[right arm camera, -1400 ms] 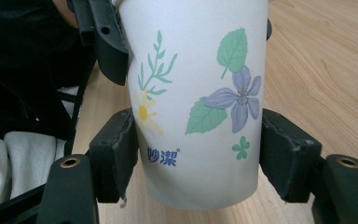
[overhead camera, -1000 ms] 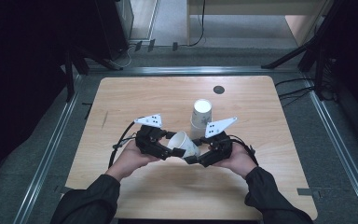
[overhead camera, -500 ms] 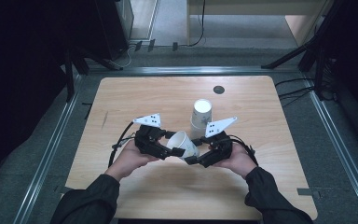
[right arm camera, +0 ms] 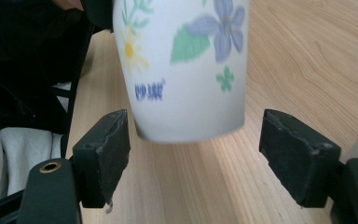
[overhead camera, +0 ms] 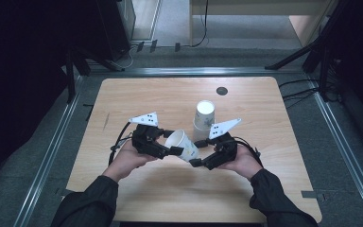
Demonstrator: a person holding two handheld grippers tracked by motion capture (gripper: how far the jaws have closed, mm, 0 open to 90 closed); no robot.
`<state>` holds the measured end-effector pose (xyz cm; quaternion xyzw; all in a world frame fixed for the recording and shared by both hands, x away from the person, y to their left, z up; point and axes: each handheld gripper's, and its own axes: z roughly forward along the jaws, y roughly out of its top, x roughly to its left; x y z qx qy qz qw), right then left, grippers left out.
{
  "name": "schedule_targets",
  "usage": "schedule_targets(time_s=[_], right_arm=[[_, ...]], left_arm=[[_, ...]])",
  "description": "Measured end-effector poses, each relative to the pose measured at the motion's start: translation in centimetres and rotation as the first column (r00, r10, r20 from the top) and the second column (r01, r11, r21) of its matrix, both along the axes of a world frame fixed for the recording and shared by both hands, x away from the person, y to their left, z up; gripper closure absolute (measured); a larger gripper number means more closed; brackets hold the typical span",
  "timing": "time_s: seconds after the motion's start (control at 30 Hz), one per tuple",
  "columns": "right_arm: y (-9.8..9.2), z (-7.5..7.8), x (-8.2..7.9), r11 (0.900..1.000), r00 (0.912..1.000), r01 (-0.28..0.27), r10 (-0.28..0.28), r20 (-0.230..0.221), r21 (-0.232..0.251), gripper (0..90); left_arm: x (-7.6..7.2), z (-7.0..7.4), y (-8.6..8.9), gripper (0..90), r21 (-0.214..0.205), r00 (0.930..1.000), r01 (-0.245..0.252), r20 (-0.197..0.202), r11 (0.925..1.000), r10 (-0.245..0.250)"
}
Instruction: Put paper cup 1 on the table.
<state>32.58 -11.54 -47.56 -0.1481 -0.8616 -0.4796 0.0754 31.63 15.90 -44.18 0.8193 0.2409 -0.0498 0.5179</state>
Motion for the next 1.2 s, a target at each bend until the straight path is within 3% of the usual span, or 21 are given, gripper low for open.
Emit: schedule_targets(time_s=[0.37,0.8,1.0,1.1,1.2], right_arm=[[-1.1,0.0,-0.3,0.9985,0.9992,0.03,-0.028,0.03,-0.046,25.4],[-3.1,0.2,0.0,0.9922,0.9935,0.112,-0.11,0.031,-0.055,26.3],[-4.0,0.4,-0.3,0.988,0.9894,0.143,-0.141,0.034,-0.059,26.6],[-4.4,0.4,-0.5,0.9862,0.9877,0.154,-0.152,0.034,-0.06,26.7],[-4.9,0.4,-0.5,0.9837,0.9858,0.166,-0.164,0.037,-0.07,26.7]], left_arm=[[-0.2,1.0,1.7,22.7,0.018,0.9993,-0.026,0.027,0.9995,0.025],[0.6,1.2,4.6,22.7,0.058,0.994,-0.106,0.034,0.9927,0.104],[1.1,1.1,5.5,22.7,0.115,0.988,-0.15,0.053,0.9819,0.145],[1.4,0.9,6.0,22.7,0.123,0.9842,-0.175,0.047,0.9768,0.171],[1.8,0.7,6.7,22.7,0.157,0.9788,-0.203,0.061,0.9666,0.195]])
